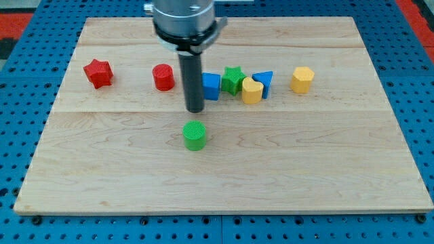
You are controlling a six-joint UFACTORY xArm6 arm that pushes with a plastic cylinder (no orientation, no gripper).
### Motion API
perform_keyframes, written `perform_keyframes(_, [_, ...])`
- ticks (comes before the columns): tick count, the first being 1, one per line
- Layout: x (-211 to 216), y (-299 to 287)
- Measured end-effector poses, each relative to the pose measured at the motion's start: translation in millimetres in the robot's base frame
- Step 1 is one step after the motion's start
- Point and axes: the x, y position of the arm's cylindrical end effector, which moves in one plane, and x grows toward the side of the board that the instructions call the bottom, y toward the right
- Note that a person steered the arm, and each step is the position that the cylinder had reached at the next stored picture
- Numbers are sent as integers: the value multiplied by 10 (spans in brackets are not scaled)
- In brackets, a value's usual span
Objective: Push the yellow heart to the bottom left of the yellow hexagon
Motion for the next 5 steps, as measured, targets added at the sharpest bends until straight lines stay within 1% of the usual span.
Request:
perform_keyframes(1, [-314,30])
perform_keyframes(2, [-464,54])
perform_keyframes(3, [-265,298])
perform_keyframes(5, [-256,1191])
